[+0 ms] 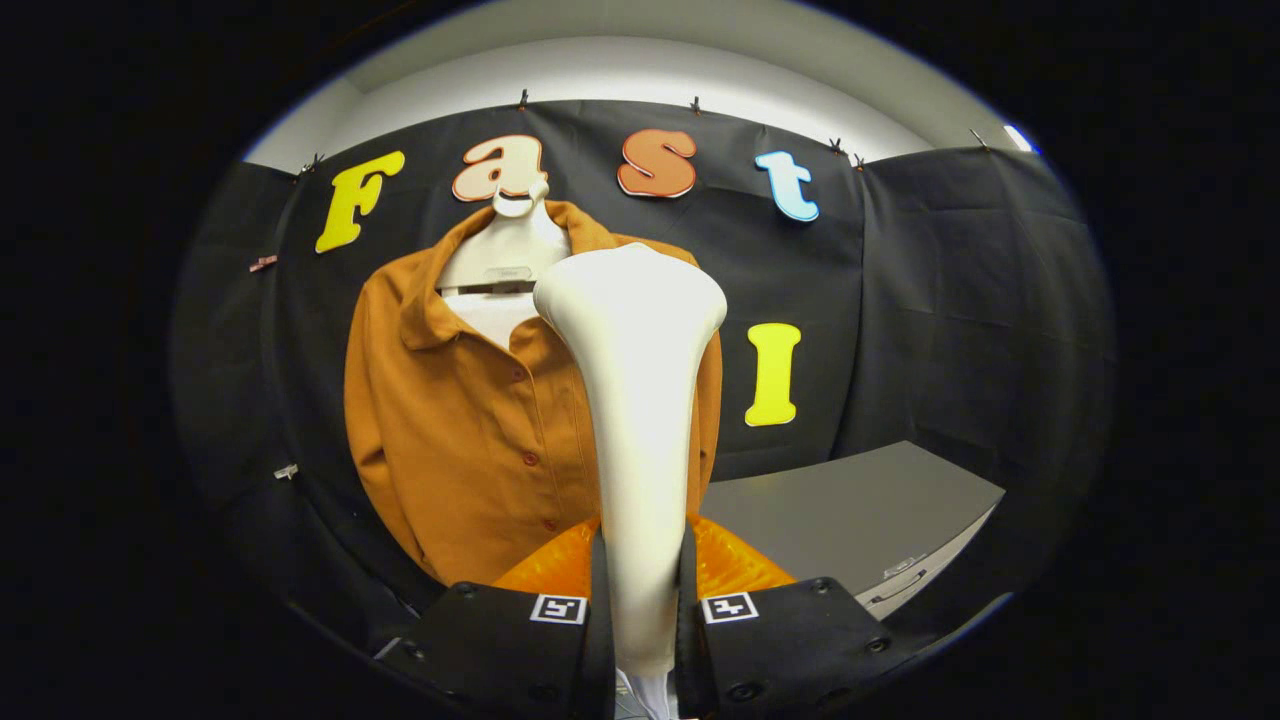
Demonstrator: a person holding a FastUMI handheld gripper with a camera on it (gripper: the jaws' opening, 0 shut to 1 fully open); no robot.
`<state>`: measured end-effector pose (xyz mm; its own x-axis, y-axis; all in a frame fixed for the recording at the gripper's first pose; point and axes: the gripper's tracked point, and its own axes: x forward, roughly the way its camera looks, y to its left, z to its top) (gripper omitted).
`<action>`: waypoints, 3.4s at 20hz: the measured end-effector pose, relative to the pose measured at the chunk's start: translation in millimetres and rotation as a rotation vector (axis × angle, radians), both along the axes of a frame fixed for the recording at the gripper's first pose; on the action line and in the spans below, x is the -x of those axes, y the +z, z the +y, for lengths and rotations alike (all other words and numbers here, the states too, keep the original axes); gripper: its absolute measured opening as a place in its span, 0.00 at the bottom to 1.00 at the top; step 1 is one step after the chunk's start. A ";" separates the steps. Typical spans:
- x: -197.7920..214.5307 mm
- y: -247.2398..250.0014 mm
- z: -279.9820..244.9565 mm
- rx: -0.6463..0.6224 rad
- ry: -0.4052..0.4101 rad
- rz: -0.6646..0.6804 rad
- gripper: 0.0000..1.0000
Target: Iron the clothes twice with a garment steamer, once on the left side and once on the right side.
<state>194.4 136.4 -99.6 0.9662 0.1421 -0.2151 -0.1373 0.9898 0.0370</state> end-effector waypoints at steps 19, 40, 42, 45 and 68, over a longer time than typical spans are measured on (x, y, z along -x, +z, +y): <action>-71.6 -96.7 14.3 0.071 -0.024 0.096 0.27; -19.4 -228.4 15.5 0.148 -0.012 0.300 0.27; -8.6 -238.6 13.7 0.147 -0.010 0.326 0.27; 9.3 -243.6 7.6 0.142 -0.015 0.340 0.27; 35.8 -10.8 118.6 0.039 0.079 -0.019 0.27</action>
<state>158.6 255.0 -110.4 0.9564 0.2097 -0.2034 -0.2152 0.9766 -0.0048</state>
